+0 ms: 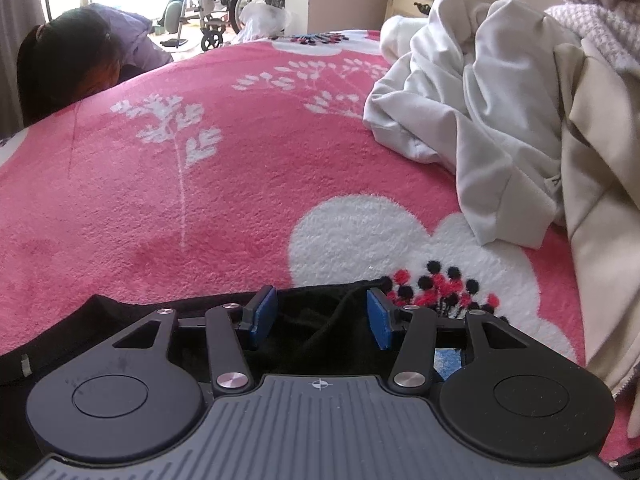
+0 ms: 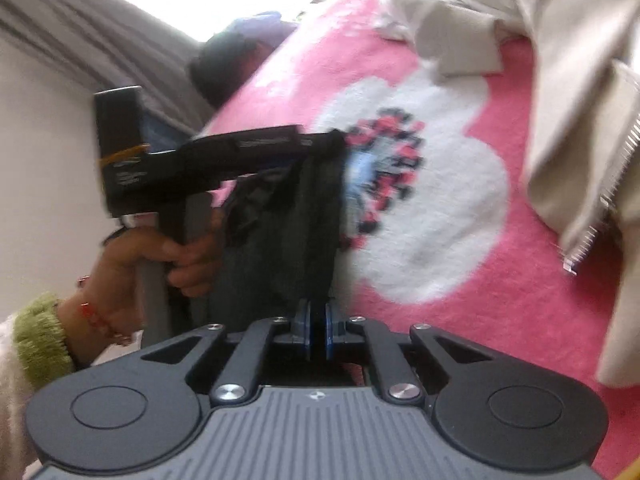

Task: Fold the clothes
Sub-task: 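Fold the held shirt over with the right gripper while the left gripper opens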

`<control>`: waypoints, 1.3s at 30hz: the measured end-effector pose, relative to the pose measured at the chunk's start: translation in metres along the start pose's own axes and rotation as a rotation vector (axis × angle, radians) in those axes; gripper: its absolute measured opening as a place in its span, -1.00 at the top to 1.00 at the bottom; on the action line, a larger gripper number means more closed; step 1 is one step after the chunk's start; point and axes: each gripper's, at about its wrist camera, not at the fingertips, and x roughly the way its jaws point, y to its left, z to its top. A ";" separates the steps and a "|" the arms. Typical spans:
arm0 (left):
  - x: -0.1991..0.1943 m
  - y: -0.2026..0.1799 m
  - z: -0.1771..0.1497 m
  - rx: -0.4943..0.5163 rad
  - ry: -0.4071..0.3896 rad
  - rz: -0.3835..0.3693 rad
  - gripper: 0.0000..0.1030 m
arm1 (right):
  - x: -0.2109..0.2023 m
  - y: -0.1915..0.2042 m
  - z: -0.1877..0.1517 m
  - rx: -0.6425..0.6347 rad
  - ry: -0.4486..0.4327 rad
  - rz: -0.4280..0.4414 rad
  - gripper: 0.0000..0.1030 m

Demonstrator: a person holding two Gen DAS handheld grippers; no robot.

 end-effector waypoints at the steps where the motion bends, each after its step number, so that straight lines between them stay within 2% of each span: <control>1: 0.000 0.000 0.001 0.001 0.000 0.001 0.04 | 0.002 -0.006 -0.001 0.032 0.008 0.000 0.85; 3: -0.003 0.002 0.004 -0.006 -0.008 -0.001 0.04 | 0.003 -0.014 -0.002 0.085 0.017 0.009 0.85; 10: -0.030 0.020 0.021 -0.070 -0.083 -0.007 0.04 | 0.003 -0.006 -0.003 0.067 0.017 0.005 0.65; 13: -0.040 0.027 0.025 -0.084 -0.102 -0.011 0.04 | -0.007 0.003 -0.001 0.001 -0.016 -0.022 0.63; 16: -0.048 0.025 0.021 -0.054 -0.094 -0.084 0.04 | -0.022 0.017 0.000 -0.107 -0.089 -0.062 0.64; 18: -0.048 0.017 0.015 -0.008 -0.059 -0.150 0.05 | -0.026 0.026 -0.001 -0.180 -0.120 -0.061 0.65; 21: -0.040 0.004 0.003 0.054 -0.002 -0.200 0.06 | -0.026 0.041 -0.005 -0.301 -0.137 -0.061 0.69; 25: -0.022 -0.006 -0.010 0.071 0.048 -0.185 0.07 | -0.008 0.053 -0.017 -0.447 -0.089 -0.097 0.70; 27: -0.013 -0.004 -0.013 0.047 0.057 -0.144 0.08 | 0.002 0.055 -0.024 -0.493 -0.040 -0.120 0.70; 30: -0.013 0.005 -0.011 0.001 0.041 -0.130 0.07 | 0.008 0.053 -0.033 -0.531 0.031 -0.147 0.70; 35: -0.037 0.018 -0.002 -0.012 -0.003 -0.136 0.06 | -0.012 0.060 -0.024 -0.540 -0.030 -0.095 0.70; 39: -0.064 0.020 -0.005 0.063 -0.001 -0.164 0.06 | -0.019 0.063 -0.020 -0.558 -0.047 -0.090 0.70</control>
